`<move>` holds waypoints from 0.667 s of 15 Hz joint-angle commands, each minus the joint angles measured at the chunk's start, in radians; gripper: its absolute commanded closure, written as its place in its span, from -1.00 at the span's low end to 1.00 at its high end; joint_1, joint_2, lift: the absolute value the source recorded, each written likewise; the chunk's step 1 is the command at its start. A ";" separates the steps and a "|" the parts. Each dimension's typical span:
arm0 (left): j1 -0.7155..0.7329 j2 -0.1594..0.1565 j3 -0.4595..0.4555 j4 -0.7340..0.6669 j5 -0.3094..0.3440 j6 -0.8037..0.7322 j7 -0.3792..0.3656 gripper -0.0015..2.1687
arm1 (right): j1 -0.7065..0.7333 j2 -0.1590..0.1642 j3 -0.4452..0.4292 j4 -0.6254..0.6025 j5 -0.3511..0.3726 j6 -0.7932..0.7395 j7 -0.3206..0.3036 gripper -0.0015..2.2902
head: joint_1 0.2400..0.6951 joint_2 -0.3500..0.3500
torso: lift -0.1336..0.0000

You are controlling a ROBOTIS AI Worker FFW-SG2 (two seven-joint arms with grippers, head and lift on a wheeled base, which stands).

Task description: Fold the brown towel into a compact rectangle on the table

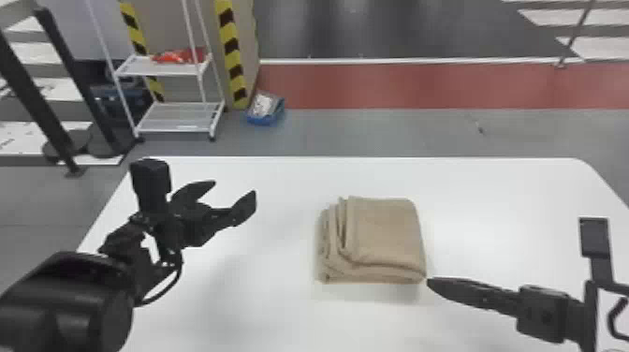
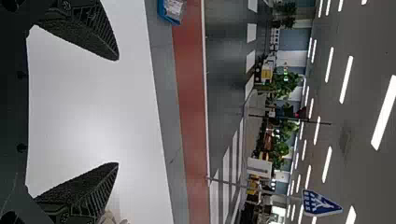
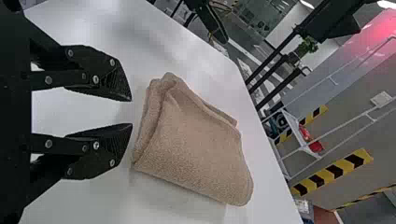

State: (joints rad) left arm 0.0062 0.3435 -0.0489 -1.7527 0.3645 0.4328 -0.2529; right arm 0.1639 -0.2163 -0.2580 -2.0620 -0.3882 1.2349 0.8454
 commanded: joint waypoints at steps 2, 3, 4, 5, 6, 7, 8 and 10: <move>-0.002 0.000 0.011 0.022 0.024 -0.028 -0.006 -0.92 | -0.018 0.009 0.071 0.048 0.092 -0.033 -0.016 0.62 | 1.00 0.16 | -0.86; -0.002 0.000 0.014 0.022 0.030 -0.028 -0.011 -0.92 | -0.035 0.021 0.094 0.074 0.123 -0.039 -0.020 0.62 | 1.00 0.17 | -0.86; -0.002 0.002 0.015 0.022 0.030 -0.032 -0.011 -0.92 | -0.050 0.026 0.125 0.100 0.161 -0.045 -0.026 0.62 | 1.00 0.18 | -0.86; 0.000 0.002 0.017 0.022 0.030 -0.032 -0.011 -0.92 | -0.060 0.035 0.134 0.123 0.169 -0.079 -0.034 0.62 | 1.00 0.21 | -0.86; 0.000 0.003 0.018 0.022 0.030 -0.035 -0.014 -0.92 | -0.069 0.043 0.138 0.138 0.173 -0.107 -0.043 0.62 | 1.00 0.22 | -0.86; 0.003 0.002 0.024 0.022 0.030 -0.035 -0.019 -0.92 | -0.083 0.044 0.145 0.158 0.180 -0.128 -0.062 0.62 | 1.00 0.23 | -0.86; 0.005 0.002 0.026 0.022 0.031 -0.035 -0.023 -0.92 | -0.096 0.046 0.146 0.184 0.180 -0.159 -0.078 0.62 | 1.00 0.24 | -0.86; 0.005 0.002 0.027 0.022 0.042 -0.035 -0.029 -0.92 | -0.144 0.058 0.151 0.240 0.181 -0.217 -0.115 0.62 | 1.00 0.24 | -0.86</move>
State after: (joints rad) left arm 0.0102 0.3454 -0.0231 -1.7302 0.3993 0.3982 -0.2788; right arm 0.0571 -0.1668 -0.1108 -1.8651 -0.2090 1.0552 0.7422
